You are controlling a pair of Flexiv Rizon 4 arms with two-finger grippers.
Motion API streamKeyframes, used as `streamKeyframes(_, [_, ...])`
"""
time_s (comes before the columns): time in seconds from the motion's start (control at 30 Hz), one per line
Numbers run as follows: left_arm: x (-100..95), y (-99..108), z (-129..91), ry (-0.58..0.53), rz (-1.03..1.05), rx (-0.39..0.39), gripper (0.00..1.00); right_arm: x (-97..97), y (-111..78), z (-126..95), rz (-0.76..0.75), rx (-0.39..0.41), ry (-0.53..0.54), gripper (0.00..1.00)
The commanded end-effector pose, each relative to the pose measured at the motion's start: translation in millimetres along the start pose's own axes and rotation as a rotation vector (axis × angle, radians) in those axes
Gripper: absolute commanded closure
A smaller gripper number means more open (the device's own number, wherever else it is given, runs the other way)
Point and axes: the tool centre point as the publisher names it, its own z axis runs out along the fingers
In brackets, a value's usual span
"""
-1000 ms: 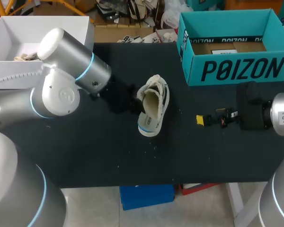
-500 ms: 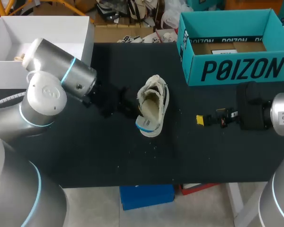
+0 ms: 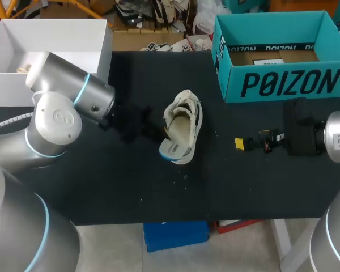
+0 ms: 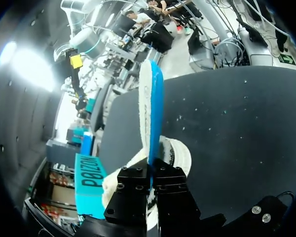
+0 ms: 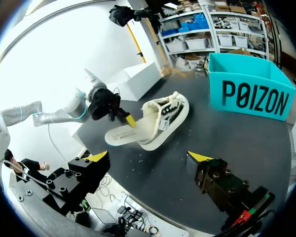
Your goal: Take the shoe out of the shoebox, open the shoe tongue, remove and reinsert the insole, then place the shoe into the shoebox
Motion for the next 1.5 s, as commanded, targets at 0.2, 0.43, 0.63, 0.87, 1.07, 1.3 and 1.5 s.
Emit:
streamKeyframes(0.2, [-6.8, 13.8, 10.9, 0.033, 0.018, -0.033, 1.0, 0.7, -0.2, 1.0, 0.001, -0.001, -0.001, 0.0])
streamKeyframes(0.43, [-2.3, 25.1, 13.2, 0.053, 0.011, -0.063, 1.0, 0.7, -0.2, 1.0, 0.001, -0.001, -0.001, 0.0])
streamKeyframes(0.63, [-3.6, 32.8, 16.4, 0.074, 0.011, -0.094, 1.0, 0.7, -0.2, 1.0, 0.001, -0.001, -0.001, 0.0])
streamKeyframes(0.87, [-8.1, 41.0, 21.4, 0.086, 0.008, -0.121, 1.0, 0.7, -0.2, 1.0, 0.001, -0.001, -0.001, 0.0])
streamKeyframes(1.07, [-7.4, 47.0, 25.0, 0.099, -0.02, -0.135, 1.0, 0.7, -0.2, 1.0, 0.001, -0.001, -0.001, 0.0])
streamKeyframes(1.3, [-4.5, 39.0, 20.7, 0.103, -0.038, -0.132, 0.97, 0.7, -0.2, 1.0, 0.001, -0.001, -0.001, 0.0])
streamKeyframes(1.5, [-6.2, 22.1, 8.3, 0.092, -0.019, -0.115, 0.83, 0.7, -0.2, 1.0, 0.001, -0.001, -0.001, 0.0])
